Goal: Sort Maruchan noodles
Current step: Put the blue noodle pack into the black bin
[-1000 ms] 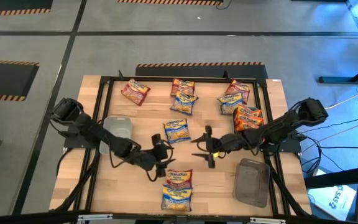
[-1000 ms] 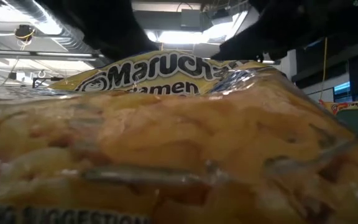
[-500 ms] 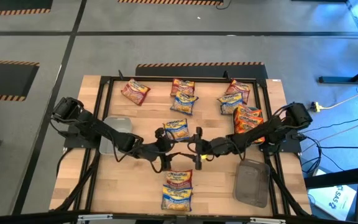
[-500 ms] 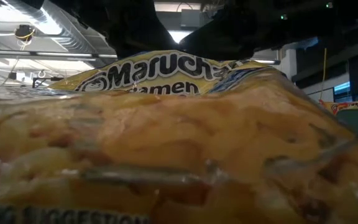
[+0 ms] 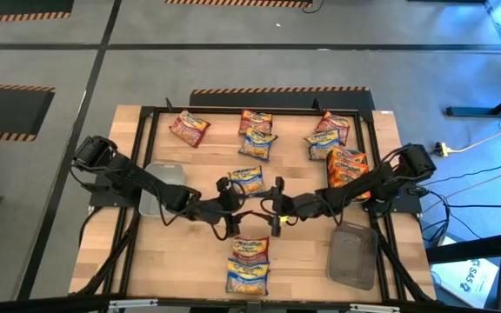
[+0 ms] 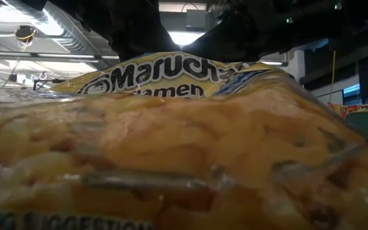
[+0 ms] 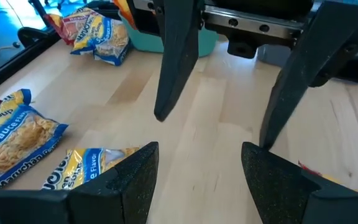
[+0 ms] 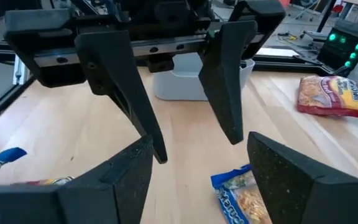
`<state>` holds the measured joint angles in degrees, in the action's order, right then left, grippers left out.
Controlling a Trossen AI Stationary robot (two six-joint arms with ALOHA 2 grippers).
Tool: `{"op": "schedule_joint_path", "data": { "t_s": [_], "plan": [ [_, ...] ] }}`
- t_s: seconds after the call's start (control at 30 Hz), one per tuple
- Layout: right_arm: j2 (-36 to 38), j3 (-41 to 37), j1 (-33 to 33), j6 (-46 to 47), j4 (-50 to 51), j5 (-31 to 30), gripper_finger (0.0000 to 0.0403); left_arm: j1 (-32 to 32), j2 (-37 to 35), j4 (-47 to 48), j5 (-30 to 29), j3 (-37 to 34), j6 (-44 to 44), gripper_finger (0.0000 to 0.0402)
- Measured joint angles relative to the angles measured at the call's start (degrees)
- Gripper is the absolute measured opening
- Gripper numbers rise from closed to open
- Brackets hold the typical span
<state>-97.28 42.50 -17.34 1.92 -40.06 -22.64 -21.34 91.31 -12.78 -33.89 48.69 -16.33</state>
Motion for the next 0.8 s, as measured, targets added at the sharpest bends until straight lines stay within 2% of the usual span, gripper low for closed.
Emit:
{"op": "schedule_joint_path", "data": {
  "t_s": [0.2, 0.37, 0.47, 0.8],
  "plan": [
    [6.55, 0.04, -1.1, 7.23, 19.62, -2.96, 0.0243, -0.15, 0.0, -0.24, 0.84, 0.02, -0.03, 0.0225],
    [6.75, -0.05, -1.01, 16.24, 33.62, -2.8, 0.0243, -0.05, 0.0, -0.09, 0.48, 0.02, -0.01, 0.0225],
    [6.14, -1.94, -1.03, 18.96, 34.89, -2.34, 0.0243, -0.1, 0.0, -0.05, 0.5, 0.02, -0.01, 0.0225],
    [-0.58, -4.26, 0.93, 18.44, 23.2, -3.87, 0.0243, -0.07, -0.02, 0.07, 0.42, 0.1, -0.01, 0.0225]
  ]
}}
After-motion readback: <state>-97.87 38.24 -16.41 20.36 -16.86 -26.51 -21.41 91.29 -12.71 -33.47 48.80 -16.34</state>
